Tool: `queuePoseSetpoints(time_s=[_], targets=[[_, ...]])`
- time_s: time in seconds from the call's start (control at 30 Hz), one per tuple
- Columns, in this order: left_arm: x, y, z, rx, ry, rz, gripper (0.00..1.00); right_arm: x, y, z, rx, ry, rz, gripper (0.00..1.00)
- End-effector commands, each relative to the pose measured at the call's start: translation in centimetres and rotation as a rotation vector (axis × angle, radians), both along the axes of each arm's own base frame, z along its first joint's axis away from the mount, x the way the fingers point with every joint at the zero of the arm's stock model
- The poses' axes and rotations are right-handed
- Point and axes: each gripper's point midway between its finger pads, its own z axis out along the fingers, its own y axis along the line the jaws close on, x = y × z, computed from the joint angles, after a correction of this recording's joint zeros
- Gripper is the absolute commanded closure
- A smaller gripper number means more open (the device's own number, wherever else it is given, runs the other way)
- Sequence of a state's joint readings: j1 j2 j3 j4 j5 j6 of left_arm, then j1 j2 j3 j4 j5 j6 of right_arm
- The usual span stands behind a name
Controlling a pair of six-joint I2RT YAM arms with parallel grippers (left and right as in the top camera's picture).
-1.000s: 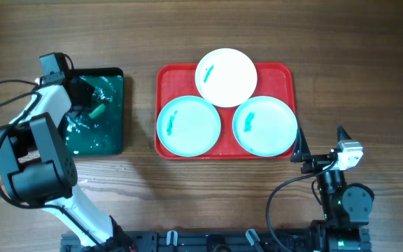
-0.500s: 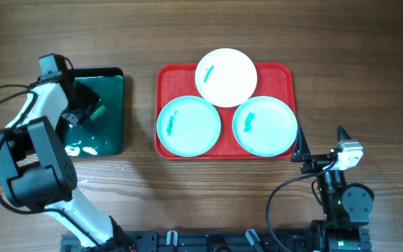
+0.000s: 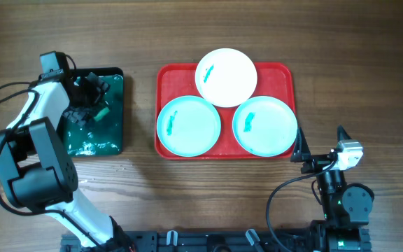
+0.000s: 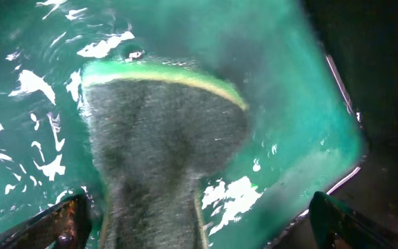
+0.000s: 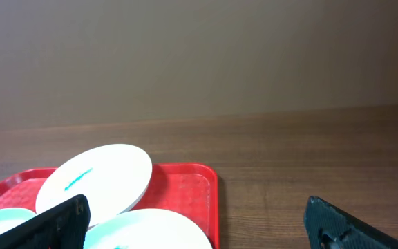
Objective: Clean dirty plates on tray and stack at the side
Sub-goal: 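Dip and rub the sponge in the soapy water with the left gripper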
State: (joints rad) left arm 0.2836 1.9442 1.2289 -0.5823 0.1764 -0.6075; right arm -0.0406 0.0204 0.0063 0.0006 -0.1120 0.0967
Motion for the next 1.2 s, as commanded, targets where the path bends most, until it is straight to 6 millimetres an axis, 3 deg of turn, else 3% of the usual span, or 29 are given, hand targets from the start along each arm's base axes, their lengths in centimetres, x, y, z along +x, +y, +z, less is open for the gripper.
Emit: queuePoseSetpoints(time_s=[0.0, 0.07, 0.13, 0.2, 0.33, 0.37, 0.4, 0.43, 0.47, 0.73, 0.83, 0.9, 0.97, 1.1, 1.17], targets=[[-4.8, -0.4, -4.6, -0.015, 0.203, 0.014, 0.31, 0.0, 0.0, 0.2, 0.01, -0.007, 0.004, 0.0], [-5.2, -0.5, -4.7, -0.021, 0.22, 0.014, 0.53, 0.0, 0.0, 0.1, 0.01, -0.006, 0.004, 0.0], [-5.6, -0.6, -4.7, -0.025, 0.235, 0.014, 0.81, 0.0, 0.0, 0.2, 0.01, -0.007, 0.004, 0.0], [-5.7, -0.6, -4.7, -0.027, 0.241, 0.013, 0.96, 0.0, 0.0, 0.2, 0.01, -0.007, 0.004, 0.0], [-5.2, -0.5, -4.7, -0.021, 0.222, 0.014, 0.96, 0.0, 0.0, 0.2, 0.01, -0.007, 0.004, 0.0], [-4.9, -0.3, -4.7, -0.012, 0.208, 0.015, 0.88, 0.0, 0.0, 0.2, 0.01, -0.007, 0.004, 0.0], [-4.5, 0.0, -4.6, 0.002, 0.193, 0.017, 0.49, 0.0, 0.0, 0.1, 0.01, -0.006, 0.004, 0.0], [-3.9, 0.4, -4.6, 0.022, 0.167, 0.021, 0.02, 0.0, 0.0, 0.2, 0.01, -0.007, 0.004, 0.0], [-3.4, 0.8, -4.5, 0.044, 0.148, 0.025, 0.0, 0.0, 0.0, 0.2, 0.01, -0.007, 0.004, 0.0], [-1.5, 4.5, -4.0, 0.235, 0.081, 0.075, 0.04, 0.0, 0.0, 0.2, 0.01, -0.007, 0.004, 0.0], [-0.8, 4.7, -3.8, 0.243, 0.05, 0.079, 0.5, 0.0, 0.0, 0.2, 0.01, -0.007, 0.004, 0.0], [-0.5, 4.8, -3.7, 0.245, 0.041, 0.08, 0.66, 0.0, 0.0, 0.1, 0.01, -0.006, 0.004, 0.0], [-0.4, 4.8, -3.7, 0.246, 0.037, 0.081, 0.96, 0.0, 0.0, 0.2, 0.01, -0.007, 0.003, 0.0], [-0.6, 4.7, -3.9, 0.244, 0.044, 0.08, 0.96, 0.0, 0.0, 0.2, 0.01, -0.007, 0.004, 0.0], [-0.7, 4.7, -4.0, 0.243, 0.05, 0.079, 0.68, 0.0, 0.0, 0.2, 0.011, -0.007, 0.004, 0.0]])
